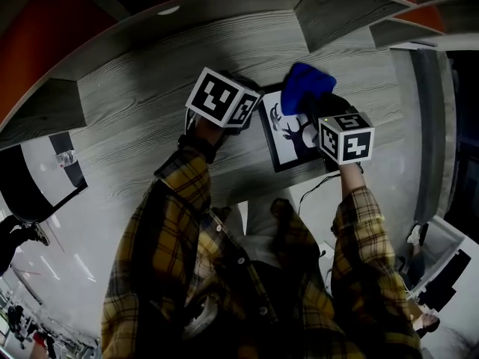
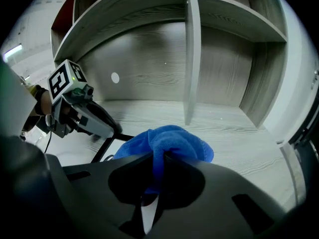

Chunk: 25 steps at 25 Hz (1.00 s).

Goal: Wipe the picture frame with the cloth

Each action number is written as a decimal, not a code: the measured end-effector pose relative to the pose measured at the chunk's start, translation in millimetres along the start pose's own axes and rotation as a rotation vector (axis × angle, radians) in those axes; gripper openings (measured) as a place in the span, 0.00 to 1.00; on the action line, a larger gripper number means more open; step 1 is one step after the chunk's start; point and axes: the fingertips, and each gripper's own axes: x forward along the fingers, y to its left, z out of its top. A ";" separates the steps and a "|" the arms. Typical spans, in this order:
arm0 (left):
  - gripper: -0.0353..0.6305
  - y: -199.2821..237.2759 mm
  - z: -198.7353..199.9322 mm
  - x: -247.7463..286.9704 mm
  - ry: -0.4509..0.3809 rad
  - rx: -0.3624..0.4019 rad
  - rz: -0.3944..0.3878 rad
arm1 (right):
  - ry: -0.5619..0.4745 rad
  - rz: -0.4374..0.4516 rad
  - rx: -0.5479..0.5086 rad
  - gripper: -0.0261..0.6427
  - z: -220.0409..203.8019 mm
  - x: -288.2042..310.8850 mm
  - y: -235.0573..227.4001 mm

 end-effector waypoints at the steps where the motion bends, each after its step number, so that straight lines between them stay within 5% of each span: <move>1: 0.16 -0.3 0.1 0.2 -0.001 0.001 0.000 | 0.004 0.001 0.009 0.11 -4.3 -3.4 0.2; 25: 0.16 0.1 1.8 1.9 0.006 -0.012 -0.018 | 0.093 -0.014 0.226 0.11 -111.0 -92.9 15.1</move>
